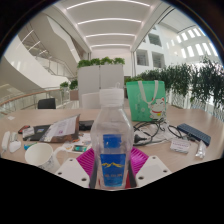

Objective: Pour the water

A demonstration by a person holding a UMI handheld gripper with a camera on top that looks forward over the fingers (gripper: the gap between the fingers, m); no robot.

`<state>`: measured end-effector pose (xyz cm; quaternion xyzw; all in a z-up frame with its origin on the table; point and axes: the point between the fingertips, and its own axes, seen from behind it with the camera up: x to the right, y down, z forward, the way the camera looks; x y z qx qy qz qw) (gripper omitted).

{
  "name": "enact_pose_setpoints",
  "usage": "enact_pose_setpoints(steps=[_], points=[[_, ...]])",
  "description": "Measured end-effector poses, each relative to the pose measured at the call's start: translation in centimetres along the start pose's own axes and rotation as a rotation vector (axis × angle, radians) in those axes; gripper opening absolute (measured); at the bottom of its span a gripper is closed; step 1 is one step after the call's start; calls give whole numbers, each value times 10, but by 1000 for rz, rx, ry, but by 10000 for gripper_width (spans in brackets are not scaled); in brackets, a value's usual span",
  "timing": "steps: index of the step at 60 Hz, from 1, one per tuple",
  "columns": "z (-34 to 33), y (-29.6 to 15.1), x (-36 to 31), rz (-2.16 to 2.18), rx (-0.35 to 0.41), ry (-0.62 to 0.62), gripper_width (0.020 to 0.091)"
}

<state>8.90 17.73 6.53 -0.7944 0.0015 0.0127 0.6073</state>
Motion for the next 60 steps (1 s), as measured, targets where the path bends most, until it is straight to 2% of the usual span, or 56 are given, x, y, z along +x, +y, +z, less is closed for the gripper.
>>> enact_pose_setpoints(steps=[5, 12, 14, 18, 19, 23, 36, 60], points=[[-3, -1, -2, 12, 0, 6, 460], [1, 7, 10, 35, -26, 20, 533], [0, 13, 12, 44, -61, 29, 595], [-15, 16, -5, 69, -116, 12, 834], [-19, 17, -6, 76, -122, 6, 854], [-38, 16, -8, 91, -139, 6, 821], [-145, 3, -22, 85, -161, 48, 831], [-373, -57, -113, 19, -109, 185, 830]])
